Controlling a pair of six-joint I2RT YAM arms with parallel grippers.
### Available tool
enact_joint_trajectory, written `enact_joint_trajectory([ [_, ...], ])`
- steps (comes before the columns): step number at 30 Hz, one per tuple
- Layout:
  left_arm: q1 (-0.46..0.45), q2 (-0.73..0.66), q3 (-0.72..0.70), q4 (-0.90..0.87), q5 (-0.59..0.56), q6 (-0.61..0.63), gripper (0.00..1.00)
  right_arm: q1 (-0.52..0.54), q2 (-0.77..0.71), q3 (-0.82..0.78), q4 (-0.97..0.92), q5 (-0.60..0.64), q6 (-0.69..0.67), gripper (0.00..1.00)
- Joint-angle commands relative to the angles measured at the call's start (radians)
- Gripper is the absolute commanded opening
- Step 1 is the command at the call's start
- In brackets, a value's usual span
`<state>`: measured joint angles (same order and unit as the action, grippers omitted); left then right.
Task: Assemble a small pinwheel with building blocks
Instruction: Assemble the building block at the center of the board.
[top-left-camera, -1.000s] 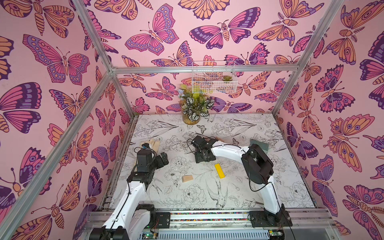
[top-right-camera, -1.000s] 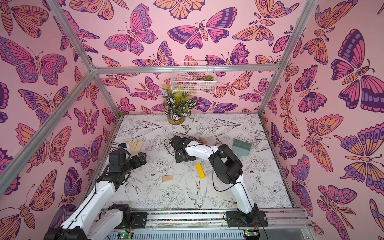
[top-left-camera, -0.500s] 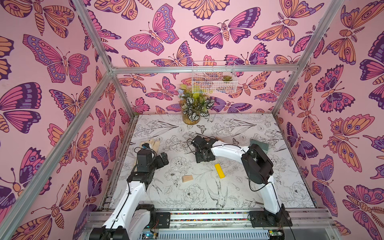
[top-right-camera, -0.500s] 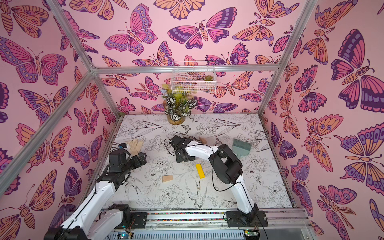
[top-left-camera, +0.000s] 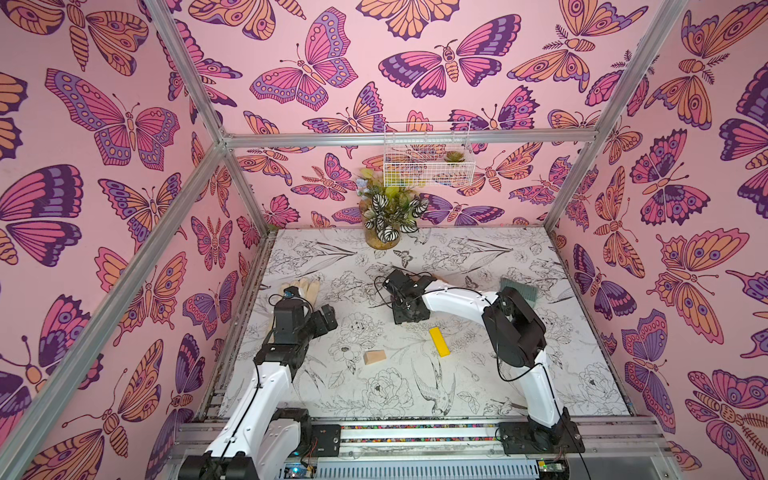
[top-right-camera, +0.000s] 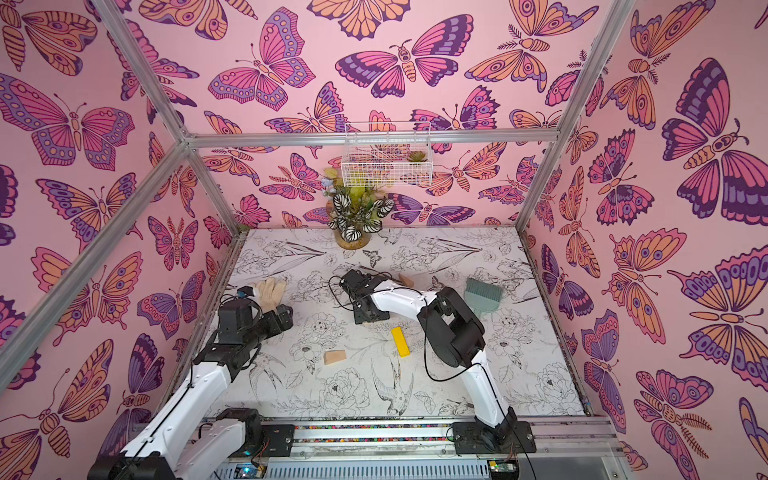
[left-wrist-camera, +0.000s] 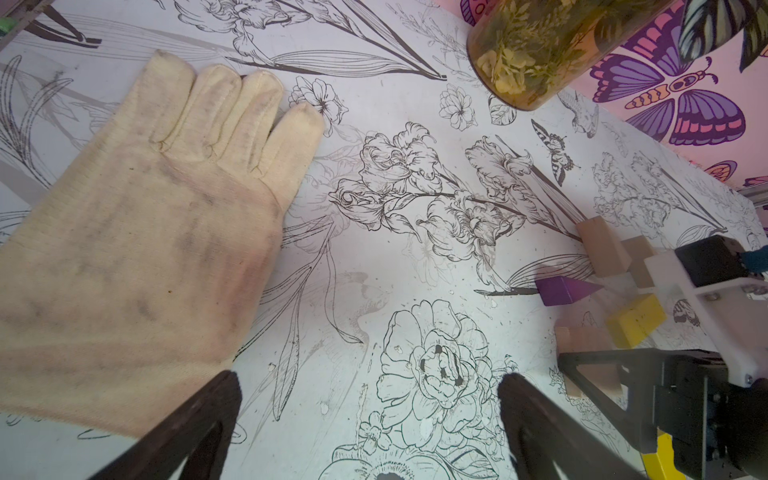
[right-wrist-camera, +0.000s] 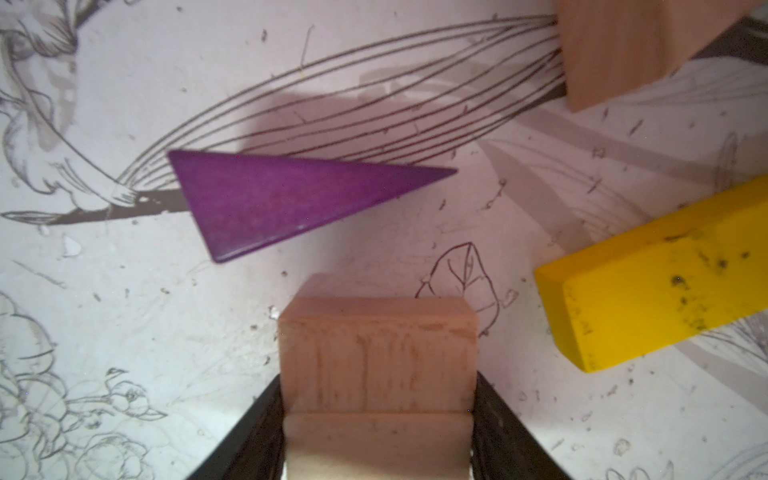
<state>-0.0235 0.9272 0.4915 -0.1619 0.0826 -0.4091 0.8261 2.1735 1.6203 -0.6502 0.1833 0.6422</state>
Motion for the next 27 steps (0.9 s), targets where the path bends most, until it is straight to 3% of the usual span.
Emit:
enact_joint_trajectory([
  [1,0.007,0.004,-0.001,-0.016,0.006,0.0,1.0,-0.005,0.028,0.009,-0.018,-0.005,-0.009,0.64],
  [7,0.007,0.004,-0.001,-0.016,0.003,0.002,1.0,-0.004,0.01,0.019,-0.024,0.001,-0.014,0.77],
  [15,-0.014,0.023,0.038,-0.037,0.022,0.048,1.0,-0.02,-0.115,0.074,-0.058,0.025,-0.062,0.82],
  [23,-0.16,0.038,0.153,-0.151,-0.05,0.316,0.96,-0.085,-0.325,-0.059,-0.029,-0.013,-0.111,0.82],
  [27,-0.254,0.059,0.192,-0.195,0.03,0.444,0.93,-0.11,-0.436,-0.218,0.022,-0.062,-0.158,0.81],
])
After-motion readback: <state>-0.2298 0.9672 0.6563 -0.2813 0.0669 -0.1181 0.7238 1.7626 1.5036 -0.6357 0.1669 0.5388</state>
